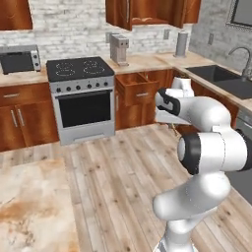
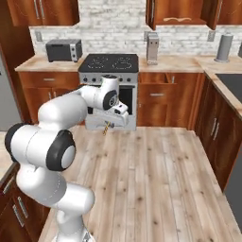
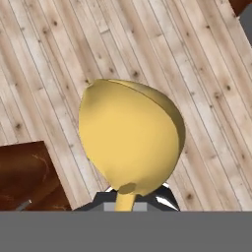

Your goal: Organize the utensils by type. Pick up the wooden spoons from the counter and place them in the open cabinet. Then pick up the metallic utensils from the counter and place them in the open drawer.

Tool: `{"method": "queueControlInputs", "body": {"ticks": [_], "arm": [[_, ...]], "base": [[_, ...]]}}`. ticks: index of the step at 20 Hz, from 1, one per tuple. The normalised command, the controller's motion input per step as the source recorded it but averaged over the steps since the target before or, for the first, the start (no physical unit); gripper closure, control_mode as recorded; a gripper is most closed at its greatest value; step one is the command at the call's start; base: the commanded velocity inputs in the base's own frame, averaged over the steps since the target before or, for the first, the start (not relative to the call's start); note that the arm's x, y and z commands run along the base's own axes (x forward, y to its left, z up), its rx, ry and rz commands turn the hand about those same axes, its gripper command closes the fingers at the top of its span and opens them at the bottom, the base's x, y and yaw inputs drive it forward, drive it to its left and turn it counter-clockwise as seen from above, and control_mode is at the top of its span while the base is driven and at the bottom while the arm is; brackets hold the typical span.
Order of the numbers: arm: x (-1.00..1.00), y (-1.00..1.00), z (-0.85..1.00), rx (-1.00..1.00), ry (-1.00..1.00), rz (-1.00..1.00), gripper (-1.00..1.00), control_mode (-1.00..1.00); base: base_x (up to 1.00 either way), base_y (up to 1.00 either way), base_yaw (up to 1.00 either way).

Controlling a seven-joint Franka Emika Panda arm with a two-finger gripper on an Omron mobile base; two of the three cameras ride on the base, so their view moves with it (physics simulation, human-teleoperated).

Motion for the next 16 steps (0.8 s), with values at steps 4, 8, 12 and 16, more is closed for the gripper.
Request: {"method": "queueControlInputs", "body": {"ticks": [4,8,12,16], "arm": [[0.00,0.00,0.00,0.00,0.00,0.00,1.00,1.00],[0.00,0.00,0.00,0.00,0.00,0.00,1.00,1.00],[0.00,0.00,0.00,0.00,0.00,0.00,1.00,1.00],[0.00,0.00,0.00,0.00,0.00,0.00,1.00,1.00]], "base": [[1.00,0.00,-0.03],[1.00,0.00,0.00],[1.00,0.00,0.00],[1.00,0.01,-0.09]]}}
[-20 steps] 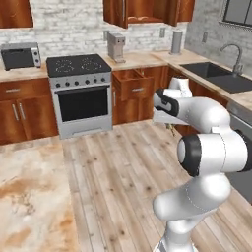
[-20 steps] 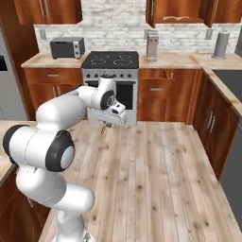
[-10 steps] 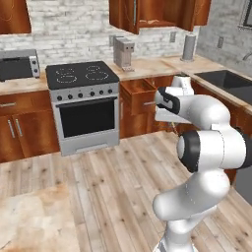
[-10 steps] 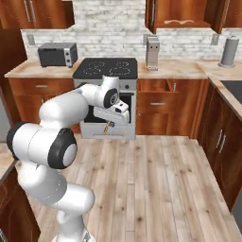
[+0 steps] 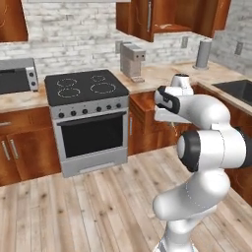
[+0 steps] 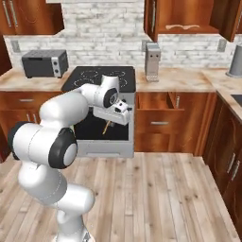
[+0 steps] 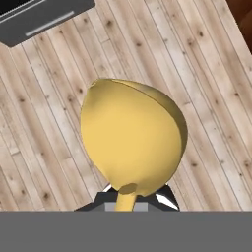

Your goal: Organize the utensils by type. Pick up the wooden spoons from the counter and place them in the open cabinet. Then pick up the metallic utensils from the counter and place them in the open drawer.

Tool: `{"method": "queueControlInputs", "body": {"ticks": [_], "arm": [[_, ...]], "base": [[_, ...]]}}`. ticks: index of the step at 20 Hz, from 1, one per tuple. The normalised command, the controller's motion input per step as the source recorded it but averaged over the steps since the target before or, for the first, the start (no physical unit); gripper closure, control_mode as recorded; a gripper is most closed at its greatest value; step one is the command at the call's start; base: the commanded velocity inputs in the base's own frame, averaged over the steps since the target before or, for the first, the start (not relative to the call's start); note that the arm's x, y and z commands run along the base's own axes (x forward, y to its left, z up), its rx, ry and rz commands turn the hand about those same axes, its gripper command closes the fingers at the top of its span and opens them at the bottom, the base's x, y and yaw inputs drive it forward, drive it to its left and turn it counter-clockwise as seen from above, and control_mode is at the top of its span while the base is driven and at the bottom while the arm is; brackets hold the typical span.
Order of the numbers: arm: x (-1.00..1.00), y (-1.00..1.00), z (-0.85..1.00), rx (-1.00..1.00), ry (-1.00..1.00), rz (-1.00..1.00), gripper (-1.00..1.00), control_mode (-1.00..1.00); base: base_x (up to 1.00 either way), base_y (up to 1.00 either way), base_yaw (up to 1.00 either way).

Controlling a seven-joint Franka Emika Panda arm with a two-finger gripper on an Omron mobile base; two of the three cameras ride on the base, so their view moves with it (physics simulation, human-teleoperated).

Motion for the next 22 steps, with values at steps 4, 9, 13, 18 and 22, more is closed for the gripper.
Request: {"method": "queueControlInputs", "body": {"ticks": [4,9,13,18,22], "arm": [[0.00,0.00,0.00,0.00,0.00,0.00,1.00,1.00],[0.00,0.00,0.00,0.00,0.00,0.00,1.00,1.00],[0.00,0.00,0.00,0.00,0.00,0.00,1.00,1.00],[0.00,0.00,0.00,0.00,0.00,0.00,1.00,1.00],[0.00,0.00,0.00,0.00,0.00,0.00,1.00,1.00]], "base": [[1.00,0.04,-0.20],[1.00,0.03,-0.18],[0.97,0.01,-0.26],[0.61,0.20,-0.72],[0.20,0.23,-0.80]]}}
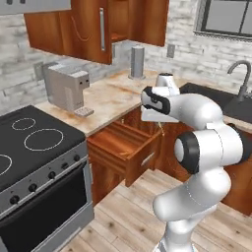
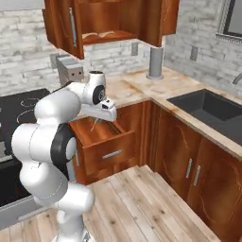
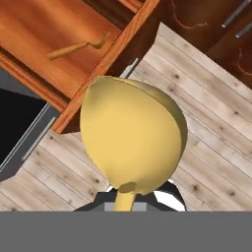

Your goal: Organize the utensils by type. Pick up the wooden spoons from the counter and place them in the open cabinet. Then pick up the metallic utensils from the counter and place them in the open drawer.

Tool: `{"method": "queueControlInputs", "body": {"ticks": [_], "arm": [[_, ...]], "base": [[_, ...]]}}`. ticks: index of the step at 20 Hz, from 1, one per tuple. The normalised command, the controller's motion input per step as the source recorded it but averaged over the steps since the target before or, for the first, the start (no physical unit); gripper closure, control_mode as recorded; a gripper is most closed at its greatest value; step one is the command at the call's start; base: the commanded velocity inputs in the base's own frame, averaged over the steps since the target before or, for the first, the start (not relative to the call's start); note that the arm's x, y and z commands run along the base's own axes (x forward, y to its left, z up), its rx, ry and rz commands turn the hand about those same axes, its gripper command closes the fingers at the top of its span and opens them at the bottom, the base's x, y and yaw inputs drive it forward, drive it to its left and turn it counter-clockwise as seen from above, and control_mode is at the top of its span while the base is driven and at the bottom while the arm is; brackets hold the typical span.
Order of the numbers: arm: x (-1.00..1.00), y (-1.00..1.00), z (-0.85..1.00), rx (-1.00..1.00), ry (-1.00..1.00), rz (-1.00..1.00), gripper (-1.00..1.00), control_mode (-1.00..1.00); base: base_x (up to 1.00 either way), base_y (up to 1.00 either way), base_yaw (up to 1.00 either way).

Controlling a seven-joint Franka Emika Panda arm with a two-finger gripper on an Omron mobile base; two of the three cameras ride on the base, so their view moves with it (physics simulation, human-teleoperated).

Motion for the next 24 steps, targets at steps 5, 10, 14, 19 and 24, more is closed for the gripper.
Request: {"method": "queueControlInputs", "body": {"ticks": [5,10,14,19,24], "arm": [[0.00,0.00,0.00,0.00,0.00,0.00,1.00,1.00],[0.00,0.00,0.00,0.00,0.00,0.00,1.00,1.00],[0.00,0.00,0.00,0.00,0.00,0.00,1.00,1.00],[0.00,0.00,0.00,0.00,0.00,0.00,1.00,1.00],[0.00,0.00,0.00,0.00,0.00,0.00,1.00,1.00]], "base": [[0.05,0.38,-0.76],[0.00,0.54,-0.70],[0.00,0.71,-0.37],[0.00,0.61,-0.01],[0.00,0.59,0.05]]}}
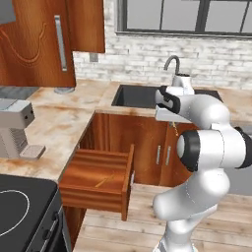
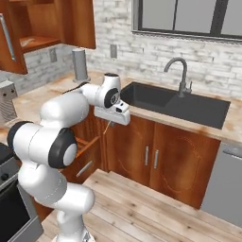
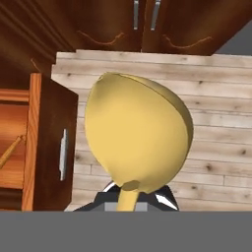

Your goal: Organize the utensils by type. Pick up the wooden spoons from the counter and place them in the open cabinet. Then pick up the metallic utensils from the counter and place them in the open drawer.

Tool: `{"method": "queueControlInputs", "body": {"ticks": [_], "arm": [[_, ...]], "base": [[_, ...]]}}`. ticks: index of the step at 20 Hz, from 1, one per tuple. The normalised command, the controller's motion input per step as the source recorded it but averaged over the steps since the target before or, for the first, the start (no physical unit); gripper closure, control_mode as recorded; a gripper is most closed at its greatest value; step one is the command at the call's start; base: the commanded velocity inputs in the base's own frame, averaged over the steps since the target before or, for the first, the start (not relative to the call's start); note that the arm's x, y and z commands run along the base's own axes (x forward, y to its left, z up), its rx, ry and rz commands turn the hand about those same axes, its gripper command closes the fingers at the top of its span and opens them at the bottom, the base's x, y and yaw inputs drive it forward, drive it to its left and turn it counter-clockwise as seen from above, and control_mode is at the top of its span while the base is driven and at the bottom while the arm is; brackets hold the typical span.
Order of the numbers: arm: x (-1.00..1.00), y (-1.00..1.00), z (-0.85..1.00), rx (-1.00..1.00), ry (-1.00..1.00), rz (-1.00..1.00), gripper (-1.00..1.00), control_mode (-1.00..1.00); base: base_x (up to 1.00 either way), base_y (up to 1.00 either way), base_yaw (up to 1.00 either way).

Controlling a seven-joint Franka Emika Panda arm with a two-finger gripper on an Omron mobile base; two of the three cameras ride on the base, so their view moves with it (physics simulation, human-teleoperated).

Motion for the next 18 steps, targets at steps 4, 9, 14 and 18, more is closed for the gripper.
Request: {"method": "queueControlInputs", "body": {"ticks": [4,9,14,18], "arm": [[0.00,0.00,0.00,0.00,0.00,0.00,1.00,1.00],[0.00,0.00,0.00,0.00,0.00,0.00,1.00,1.00],[0.00,0.00,0.00,0.00,0.00,0.00,1.00,1.00],[0.00,0.00,0.00,0.00,0.00,0.00,1.00,1.00]], "base": [[-0.15,0.60,0.00],[-0.52,0.34,-0.13],[-0.32,0.38,-0.13],[0.02,0.58,0.00]]}}
